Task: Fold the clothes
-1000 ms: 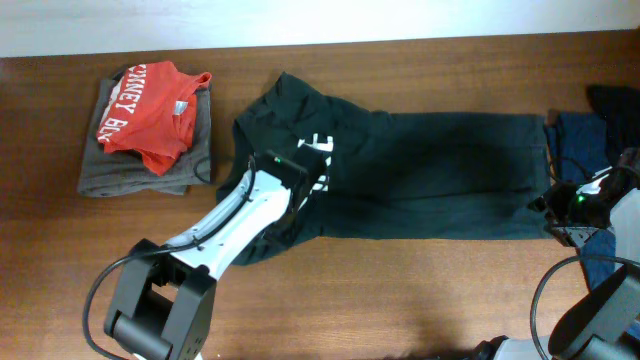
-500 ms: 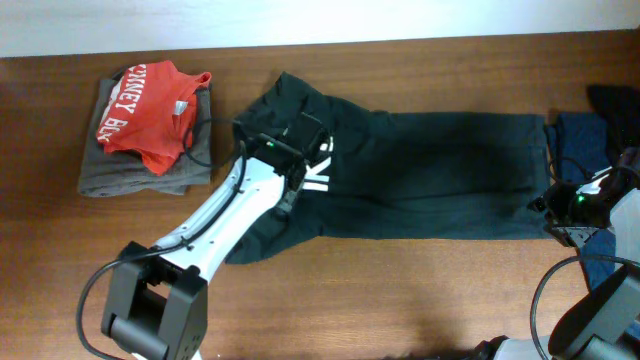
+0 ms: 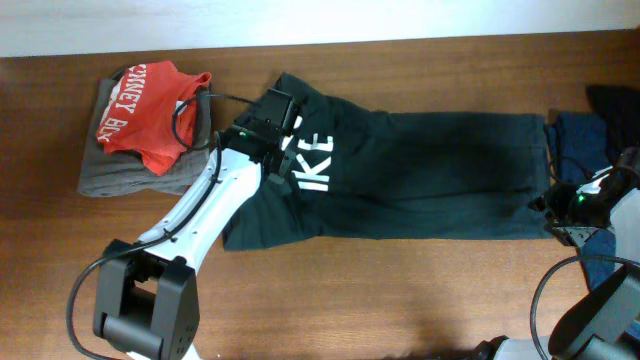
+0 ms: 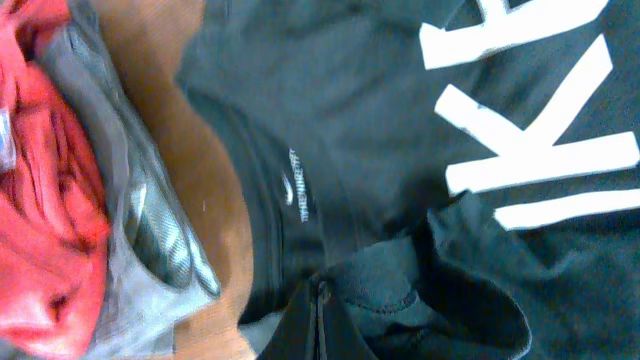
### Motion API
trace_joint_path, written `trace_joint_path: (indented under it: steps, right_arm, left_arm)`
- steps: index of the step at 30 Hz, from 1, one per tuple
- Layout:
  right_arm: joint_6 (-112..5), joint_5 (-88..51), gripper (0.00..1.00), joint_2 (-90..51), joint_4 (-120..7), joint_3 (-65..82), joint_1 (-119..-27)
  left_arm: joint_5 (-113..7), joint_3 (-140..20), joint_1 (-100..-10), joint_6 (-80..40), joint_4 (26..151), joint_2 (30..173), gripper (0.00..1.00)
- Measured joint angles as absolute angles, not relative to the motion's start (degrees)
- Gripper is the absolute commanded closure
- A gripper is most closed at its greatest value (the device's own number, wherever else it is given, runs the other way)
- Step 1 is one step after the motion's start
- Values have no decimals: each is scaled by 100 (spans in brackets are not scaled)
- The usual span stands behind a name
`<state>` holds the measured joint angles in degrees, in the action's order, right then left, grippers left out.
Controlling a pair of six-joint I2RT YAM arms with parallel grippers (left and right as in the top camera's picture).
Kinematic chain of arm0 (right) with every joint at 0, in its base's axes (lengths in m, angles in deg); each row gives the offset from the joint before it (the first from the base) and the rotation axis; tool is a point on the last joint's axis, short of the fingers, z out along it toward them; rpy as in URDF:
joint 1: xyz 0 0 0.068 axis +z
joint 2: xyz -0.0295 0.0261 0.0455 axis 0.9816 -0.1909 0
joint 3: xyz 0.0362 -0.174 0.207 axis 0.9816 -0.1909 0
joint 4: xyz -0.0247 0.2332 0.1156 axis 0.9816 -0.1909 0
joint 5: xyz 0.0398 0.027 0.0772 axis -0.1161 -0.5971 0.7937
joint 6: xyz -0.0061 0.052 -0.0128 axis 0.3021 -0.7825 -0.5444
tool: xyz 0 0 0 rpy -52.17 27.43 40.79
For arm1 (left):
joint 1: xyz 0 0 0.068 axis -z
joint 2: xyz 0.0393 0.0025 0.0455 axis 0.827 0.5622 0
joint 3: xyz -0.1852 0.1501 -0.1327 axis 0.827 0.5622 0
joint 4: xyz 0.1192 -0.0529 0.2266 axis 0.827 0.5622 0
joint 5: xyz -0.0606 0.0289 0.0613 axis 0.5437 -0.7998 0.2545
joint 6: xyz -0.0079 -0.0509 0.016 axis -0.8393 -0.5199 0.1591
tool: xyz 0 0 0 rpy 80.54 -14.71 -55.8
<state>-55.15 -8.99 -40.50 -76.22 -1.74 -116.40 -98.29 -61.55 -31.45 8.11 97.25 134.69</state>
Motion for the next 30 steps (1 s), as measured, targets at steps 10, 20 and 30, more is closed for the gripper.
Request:
trace_joint_path:
  steps: [10, 20, 30]
  right_arm:
    - [-5515, -899, 44, -4050, -7618, -174, -11640]
    - [-5517, -899, 44, -4050, -7620, -174, -11640]
    - [-5512, -899, 44, -4050, -7618, -174, -11640]
  left_arm:
    - [-9637, -6155, -3371, 1122, 8879, 13471, 100]
    - [-9589, -6155, -3412, 1384, 8283, 13594, 100]
    - [-9582, -6155, -3412, 1399, 7957, 13991, 73]
